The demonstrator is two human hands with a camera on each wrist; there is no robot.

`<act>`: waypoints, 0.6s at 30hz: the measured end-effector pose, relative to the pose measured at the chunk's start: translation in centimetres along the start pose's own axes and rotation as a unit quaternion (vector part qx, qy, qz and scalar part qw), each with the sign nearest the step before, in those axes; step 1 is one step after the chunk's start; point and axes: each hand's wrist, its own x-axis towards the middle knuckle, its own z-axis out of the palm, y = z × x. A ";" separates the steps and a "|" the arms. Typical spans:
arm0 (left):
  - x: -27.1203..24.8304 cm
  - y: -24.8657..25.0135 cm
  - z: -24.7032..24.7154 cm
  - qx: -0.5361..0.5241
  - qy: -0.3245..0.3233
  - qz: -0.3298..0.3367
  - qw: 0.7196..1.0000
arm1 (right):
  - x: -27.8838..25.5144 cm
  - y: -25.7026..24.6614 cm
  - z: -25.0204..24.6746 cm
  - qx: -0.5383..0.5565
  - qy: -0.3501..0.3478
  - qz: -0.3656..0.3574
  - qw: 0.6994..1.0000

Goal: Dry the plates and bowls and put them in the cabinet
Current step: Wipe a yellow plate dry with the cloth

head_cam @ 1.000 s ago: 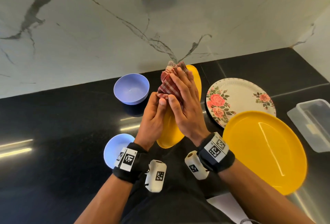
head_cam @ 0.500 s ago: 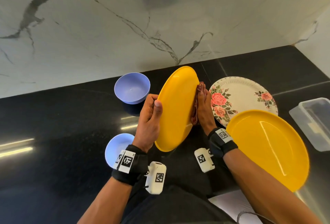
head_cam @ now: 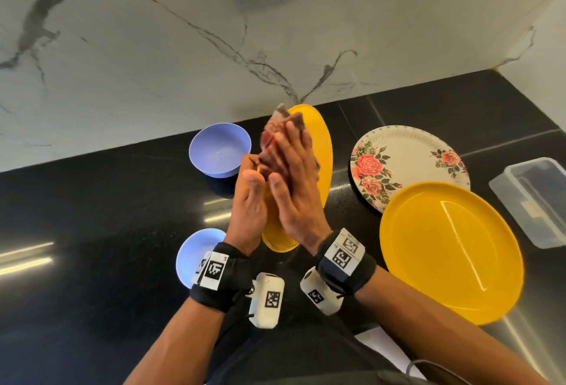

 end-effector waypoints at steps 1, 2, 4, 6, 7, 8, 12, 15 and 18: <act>-0.2 0.1 0.1 -0.009 -0.006 -0.004 1.000 | -0.4 -0.1 0.2 -0.011 -0.015 -0.006 1.000; -0.4 0.1 0.1 -0.018 -0.003 -0.011 1.000 | -0.7 -0.1 0.4 -0.017 -0.024 -0.003 1.000; -0.6 -0.2 0.0 -0.035 0.012 -0.013 0.999 | -1.2 -0.1 0.5 -0.018 -0.035 0.006 0.999; -0.5 -0.2 0.1 -0.058 0.024 -0.011 0.998 | -1.2 0.1 0.4 -0.015 -0.031 0.009 0.999; -0.4 -0.3 0.2 -0.063 0.019 -0.005 0.998 | -1.2 0.3 0.3 -0.010 -0.025 0.010 1.000; -0.3 -0.4 0.3 -0.062 0.014 0.004 0.998 | -1.2 0.8 0.2 -0.002 -0.014 0.013 1.000; -0.1 -1.4 -0.4 -0.043 0.023 0.000 0.999 | -2.0 4.2 0.3 0.071 0.046 0.140 0.987; -0.2 -1.7 -1.1 -0.034 0.054 -0.019 0.998 | -2.6 7.3 0.0 0.087 0.053 0.275 0.956; -0.4 -1.8 -1.3 -0.030 0.067 -0.024 0.997 | -2.9 8.9 -0.6 0.094 0.045 0.353 0.930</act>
